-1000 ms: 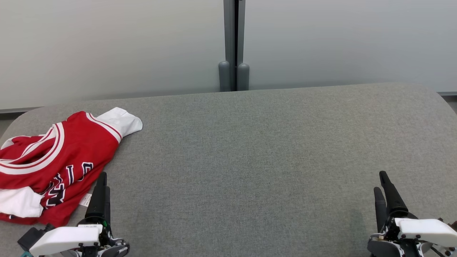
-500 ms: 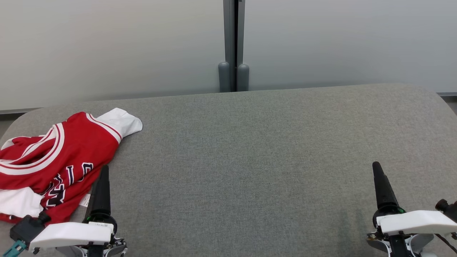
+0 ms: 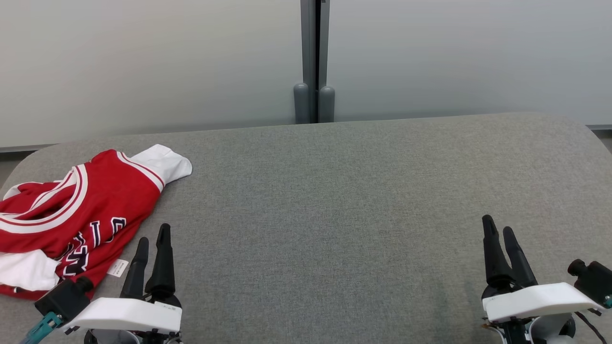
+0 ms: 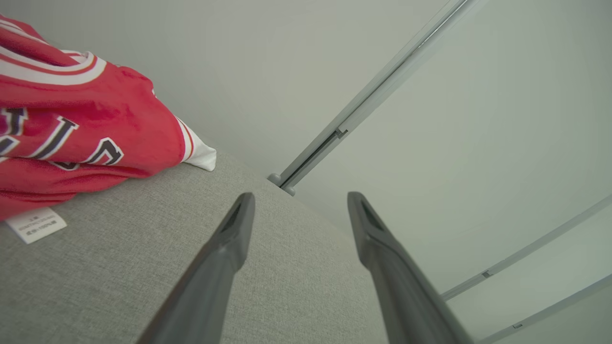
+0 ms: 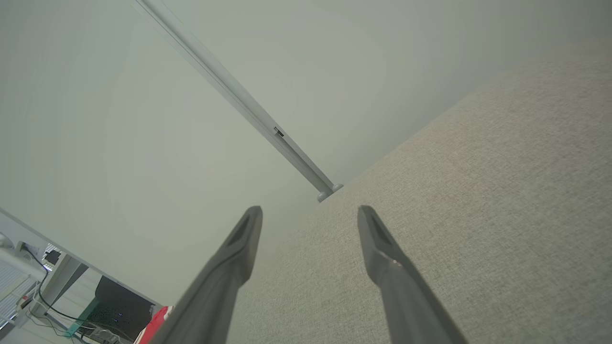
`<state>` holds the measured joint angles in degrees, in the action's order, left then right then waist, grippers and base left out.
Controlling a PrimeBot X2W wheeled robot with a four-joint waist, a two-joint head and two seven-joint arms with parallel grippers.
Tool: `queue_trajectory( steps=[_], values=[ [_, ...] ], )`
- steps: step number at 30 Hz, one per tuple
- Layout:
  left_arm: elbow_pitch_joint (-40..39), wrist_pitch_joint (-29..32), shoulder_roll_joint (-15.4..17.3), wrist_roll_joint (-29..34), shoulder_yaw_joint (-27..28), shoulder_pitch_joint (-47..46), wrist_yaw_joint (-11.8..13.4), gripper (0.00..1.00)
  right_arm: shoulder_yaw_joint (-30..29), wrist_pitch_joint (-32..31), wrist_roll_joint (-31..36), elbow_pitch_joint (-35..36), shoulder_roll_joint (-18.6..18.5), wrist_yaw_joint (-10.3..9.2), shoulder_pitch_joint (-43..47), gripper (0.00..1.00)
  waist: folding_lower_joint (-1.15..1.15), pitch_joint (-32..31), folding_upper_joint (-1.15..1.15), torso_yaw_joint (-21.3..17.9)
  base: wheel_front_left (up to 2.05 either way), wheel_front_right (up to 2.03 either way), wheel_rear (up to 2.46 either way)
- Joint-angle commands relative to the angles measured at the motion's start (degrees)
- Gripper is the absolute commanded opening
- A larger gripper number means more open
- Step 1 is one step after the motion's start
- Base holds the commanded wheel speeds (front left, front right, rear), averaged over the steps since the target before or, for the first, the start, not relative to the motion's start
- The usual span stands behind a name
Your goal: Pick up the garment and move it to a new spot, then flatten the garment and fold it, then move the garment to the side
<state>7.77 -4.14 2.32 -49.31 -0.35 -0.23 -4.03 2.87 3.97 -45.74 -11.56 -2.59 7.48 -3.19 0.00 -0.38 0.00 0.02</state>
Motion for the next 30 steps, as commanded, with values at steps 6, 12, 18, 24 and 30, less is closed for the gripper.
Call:
queue_trajectory(
  steps=[6,12,18,24,30],
  values=[
    [-1.83,-1.44,0.42,6.18,-1.27,-0.62,1.56,1.00,1.65,1.61,5.39,0.97,-0.20,0.01,-0.31,1.00,0.00,0.04,0.00,-0.03,0.00,0.00,0.00],
    [-2.70,-2.48,0.44,10.84,-1.88,-0.24,2.30,1.00,2.38,2.66,8.70,1.24,-0.22,0.01,-0.26,1.00,0.00,-0.01,0.00,-0.02,0.00,0.00,0.00],
    [-2.67,-3.48,0.47,15.13,-2.62,0.21,1.80,1.00,3.13,3.65,12.39,0.96,-0.25,0.01,-0.19,1.00,0.00,-0.15,0.00,0.08,0.00,0.00,0.00],
    [-2.76,-4.38,0.50,18.74,-3.13,0.52,1.71,1.00,3.67,4.57,16.52,1.00,-0.27,0.01,-0.08,1.00,0.00,-0.30,0.00,0.11,0.00,0.00,0.00],
    [-2.32,-5.32,0.52,22.18,-3.45,0.90,2.22,1.00,3.70,5.47,19.82,1.20,-0.29,0.01,0.22,1.00,0.00,-0.50,0.00,0.03,0.00,0.00,0.00]
  ],
)
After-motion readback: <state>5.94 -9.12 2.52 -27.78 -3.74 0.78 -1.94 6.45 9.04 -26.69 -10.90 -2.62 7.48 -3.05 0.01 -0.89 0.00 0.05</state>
